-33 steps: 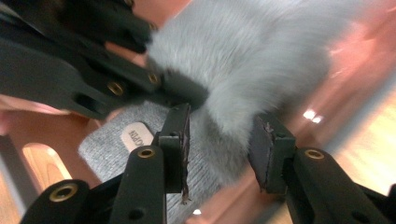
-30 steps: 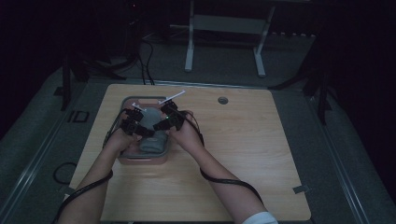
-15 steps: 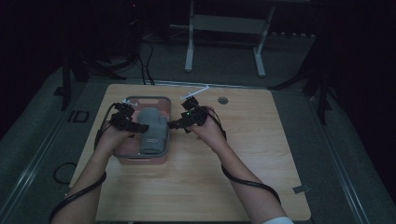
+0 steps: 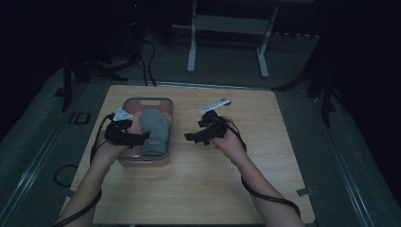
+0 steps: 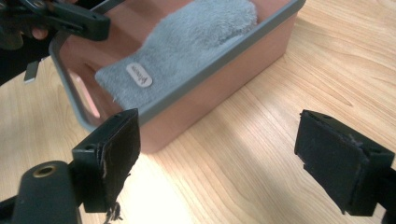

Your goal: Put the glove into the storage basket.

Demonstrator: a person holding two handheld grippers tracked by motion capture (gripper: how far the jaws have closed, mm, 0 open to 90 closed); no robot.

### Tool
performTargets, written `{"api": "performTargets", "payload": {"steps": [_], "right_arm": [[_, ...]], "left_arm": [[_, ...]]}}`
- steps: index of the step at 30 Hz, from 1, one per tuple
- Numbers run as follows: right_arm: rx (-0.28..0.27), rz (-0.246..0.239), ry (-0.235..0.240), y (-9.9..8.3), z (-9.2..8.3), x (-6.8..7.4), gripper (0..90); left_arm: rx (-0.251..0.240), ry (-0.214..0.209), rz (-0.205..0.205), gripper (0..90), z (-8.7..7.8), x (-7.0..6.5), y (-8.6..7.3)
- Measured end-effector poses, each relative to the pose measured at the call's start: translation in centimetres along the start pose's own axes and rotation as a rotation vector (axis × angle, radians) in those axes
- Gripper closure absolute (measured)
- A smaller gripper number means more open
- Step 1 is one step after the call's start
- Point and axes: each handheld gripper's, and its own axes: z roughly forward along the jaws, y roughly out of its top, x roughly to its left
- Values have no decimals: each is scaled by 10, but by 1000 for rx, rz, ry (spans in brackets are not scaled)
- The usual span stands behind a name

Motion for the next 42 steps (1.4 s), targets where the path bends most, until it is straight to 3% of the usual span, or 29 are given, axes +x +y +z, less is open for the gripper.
{"api": "performTargets", "payload": {"steps": [2, 3, 5, 11, 20, 27, 29, 35, 42], "right_arm": [[-7, -5, 0, -3, -2, 0, 143], [-18, -7, 1, -10, -7, 0, 143], [-21, -6, 5, -15, -9, 0, 143], [-30, -15, 9, -34, -21, -3, 143], [-20, -62, 16, -60, -41, -2, 144], [-51, -94, 18, -80, -59, -2, 143], [-55, -105, 20, -87, -63, -4, 142], [-61, -111, 25, -108, -68, -8, 141], [-38, -135, 20, -136, -70, -9, 136]], "left_arm": [[-15, -7, 11, 145, -2, -5, 1], [-38, -33, 29, 144, -4, -18, 3], [-46, -42, 36, 144, -5, -22, 3], [-96, -112, 97, 144, 0, -58, 6], [-116, -230, 162, 144, 13, -105, 7], [-95, -270, 230, 130, 24, -135, 3], [-88, -301, 232, 107, 29, -143, 0], [-80, -338, 226, 78, 42, -159, -10], [-53, -354, 266, 71, 60, -176, -26]]}}
